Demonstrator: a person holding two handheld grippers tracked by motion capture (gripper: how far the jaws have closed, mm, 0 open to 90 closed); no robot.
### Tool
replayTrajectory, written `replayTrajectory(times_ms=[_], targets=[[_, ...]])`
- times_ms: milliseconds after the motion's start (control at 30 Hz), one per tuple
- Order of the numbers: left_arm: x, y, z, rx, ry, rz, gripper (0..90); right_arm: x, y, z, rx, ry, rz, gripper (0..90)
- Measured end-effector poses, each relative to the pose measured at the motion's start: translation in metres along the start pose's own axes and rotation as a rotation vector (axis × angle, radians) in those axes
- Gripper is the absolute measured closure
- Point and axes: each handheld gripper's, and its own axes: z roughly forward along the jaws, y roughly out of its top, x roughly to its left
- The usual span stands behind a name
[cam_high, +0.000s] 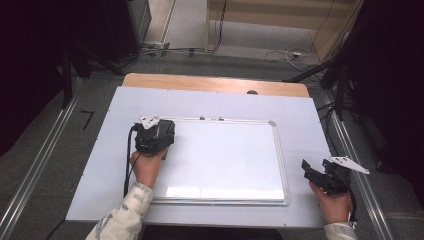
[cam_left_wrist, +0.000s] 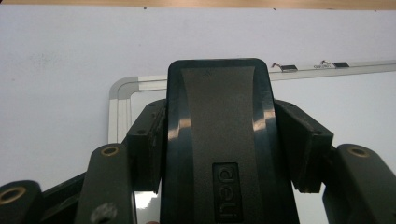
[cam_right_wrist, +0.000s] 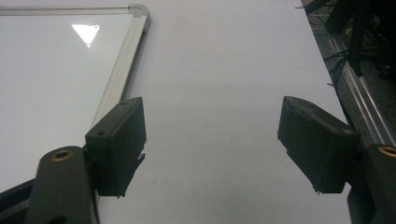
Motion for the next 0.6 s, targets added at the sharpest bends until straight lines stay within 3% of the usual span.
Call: replayTrajectory(times_ms=[300, 600], targets=[[0.0043, 0.0012, 0.0056, 0.016, 0.041, -0.022, 40.9, 0.0001, 0.0005, 0.0018, 0.003, 0.000, -0.003, 22.4], [0.0051, 0.0078, 0.0083, 0.013, 0.053, -0.040, 40.9, 0.0021, 0.0026, 0.0013, -0.004, 0.005, -0.006, 22.4]])
